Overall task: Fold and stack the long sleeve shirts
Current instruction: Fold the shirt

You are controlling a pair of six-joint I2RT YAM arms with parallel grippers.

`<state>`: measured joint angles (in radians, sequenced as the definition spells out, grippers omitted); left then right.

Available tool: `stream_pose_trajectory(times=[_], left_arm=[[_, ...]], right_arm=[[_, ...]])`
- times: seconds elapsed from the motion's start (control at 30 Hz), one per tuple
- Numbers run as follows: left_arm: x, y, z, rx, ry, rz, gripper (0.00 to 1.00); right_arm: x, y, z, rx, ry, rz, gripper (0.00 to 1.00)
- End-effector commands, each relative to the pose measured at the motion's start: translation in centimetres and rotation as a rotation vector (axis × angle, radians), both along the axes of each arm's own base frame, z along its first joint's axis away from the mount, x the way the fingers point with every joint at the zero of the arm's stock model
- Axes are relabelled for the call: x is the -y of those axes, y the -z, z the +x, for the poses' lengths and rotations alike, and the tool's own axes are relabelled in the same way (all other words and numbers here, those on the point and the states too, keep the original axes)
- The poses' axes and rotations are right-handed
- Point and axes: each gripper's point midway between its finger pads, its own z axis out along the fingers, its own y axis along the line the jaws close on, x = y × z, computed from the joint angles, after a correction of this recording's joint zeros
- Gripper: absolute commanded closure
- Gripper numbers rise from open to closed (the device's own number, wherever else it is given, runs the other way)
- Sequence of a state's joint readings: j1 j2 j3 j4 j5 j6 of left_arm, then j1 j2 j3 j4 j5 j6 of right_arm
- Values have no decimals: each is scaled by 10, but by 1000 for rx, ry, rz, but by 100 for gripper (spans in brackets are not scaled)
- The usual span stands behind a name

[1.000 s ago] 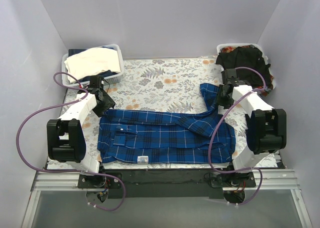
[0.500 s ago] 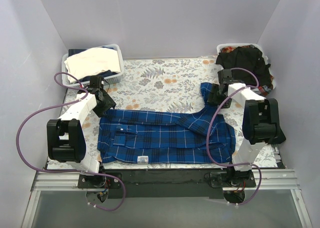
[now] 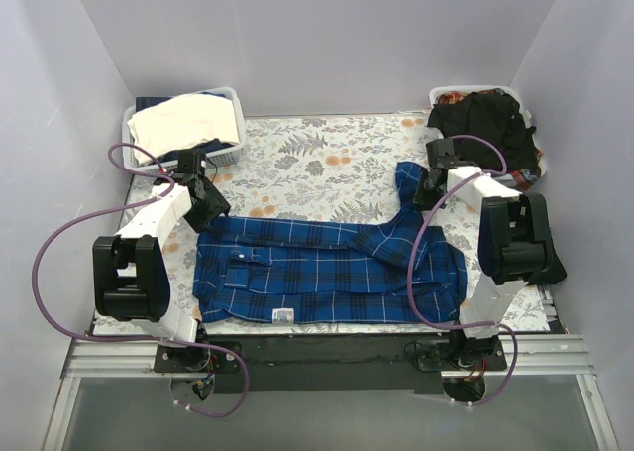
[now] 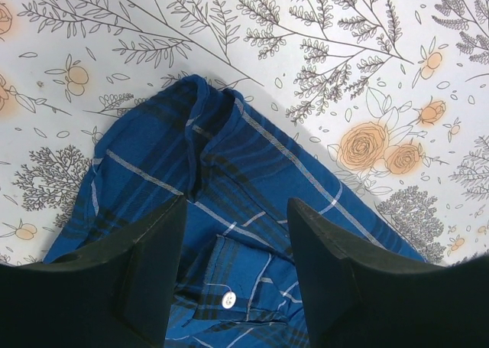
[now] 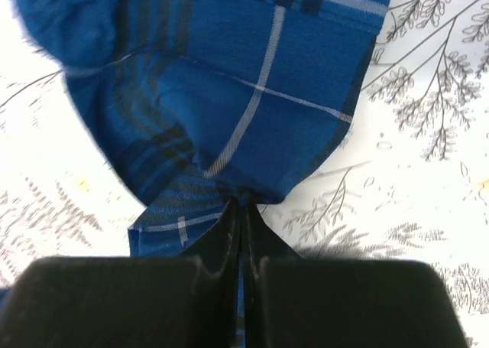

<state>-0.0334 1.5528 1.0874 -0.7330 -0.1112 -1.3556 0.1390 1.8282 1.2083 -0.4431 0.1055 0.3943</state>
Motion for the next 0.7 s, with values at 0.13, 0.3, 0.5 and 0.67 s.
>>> stream_pose_trajectory(times=[0.13,0.3,0.5,0.67], left_arm=[[6,-17,-3,55,28,-40,46],[10,-14,-6,51,36,-57,46],[12,-11,-7,48,39,-71,46],[13,-9,-8,42,45,-75,45]], right_arm=[[-36,-94,-25,230,-103,-2,99],[-91,-126,-73,287,-227,73,99],[-145,-108,-142,200,-348,137,99],[-175,-90,-194,131,-529,143,69]])
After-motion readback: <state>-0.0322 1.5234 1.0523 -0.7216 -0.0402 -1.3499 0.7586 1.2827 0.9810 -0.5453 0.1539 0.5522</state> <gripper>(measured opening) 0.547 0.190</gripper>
